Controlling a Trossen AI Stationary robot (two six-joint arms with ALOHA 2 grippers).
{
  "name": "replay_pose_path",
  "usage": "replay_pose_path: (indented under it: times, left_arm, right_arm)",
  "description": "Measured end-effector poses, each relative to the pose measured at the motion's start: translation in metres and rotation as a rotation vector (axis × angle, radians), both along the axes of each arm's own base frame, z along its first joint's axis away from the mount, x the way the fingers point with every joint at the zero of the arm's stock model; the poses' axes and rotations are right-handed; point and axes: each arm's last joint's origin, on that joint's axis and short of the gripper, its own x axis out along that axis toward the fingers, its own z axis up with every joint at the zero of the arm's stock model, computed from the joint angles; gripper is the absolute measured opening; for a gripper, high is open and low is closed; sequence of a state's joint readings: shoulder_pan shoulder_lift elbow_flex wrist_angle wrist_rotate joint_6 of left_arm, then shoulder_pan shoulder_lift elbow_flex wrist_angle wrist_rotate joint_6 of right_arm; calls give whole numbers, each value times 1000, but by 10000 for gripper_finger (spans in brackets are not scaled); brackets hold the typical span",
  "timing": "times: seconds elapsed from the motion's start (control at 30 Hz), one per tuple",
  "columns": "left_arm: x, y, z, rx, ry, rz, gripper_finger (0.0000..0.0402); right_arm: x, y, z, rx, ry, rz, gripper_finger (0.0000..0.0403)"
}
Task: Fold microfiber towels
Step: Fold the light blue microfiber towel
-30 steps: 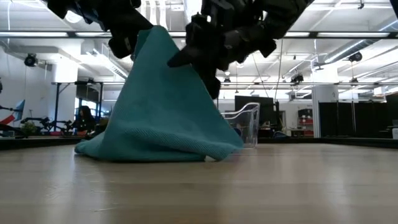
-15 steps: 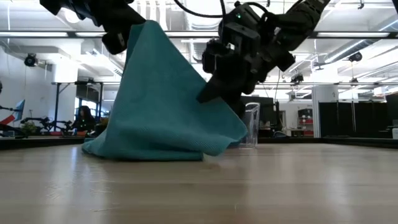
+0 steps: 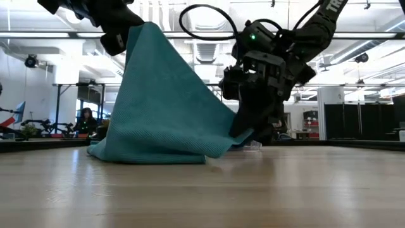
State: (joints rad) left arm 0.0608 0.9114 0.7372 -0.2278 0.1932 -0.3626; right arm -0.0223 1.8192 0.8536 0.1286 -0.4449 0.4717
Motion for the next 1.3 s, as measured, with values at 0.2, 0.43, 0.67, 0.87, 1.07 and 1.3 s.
replay_pose_path:
  times: [0.2, 0.43, 0.67, 0.87, 1.07, 1.3]
  left_arm:
    - [0, 0, 1, 3, -2, 6, 0]
    - [-1, 0, 0, 9, -2, 15, 0]
    - [-8, 2, 12, 46, -57, 67, 0]
    - [-15, 5, 19, 179, -98, 126, 0]
    - [-19, 10, 31, 381, -131, 248, 0]
    - [-9, 8, 37, 430, -116, 234, 0]
  right_arm:
    - [-2, 5, 9, -54, -43, -1, 35]
    - [-10, 5, 39, -138, -115, -31, 9]
    - [-43, 0, 87, -263, -101, -122, 9]
    - [-89, -5, 139, -376, -170, -242, 9]
    - [-128, -9, 190, -470, -198, -368, 9]
    - [-134, 1, 208, -463, -134, -329, 9]
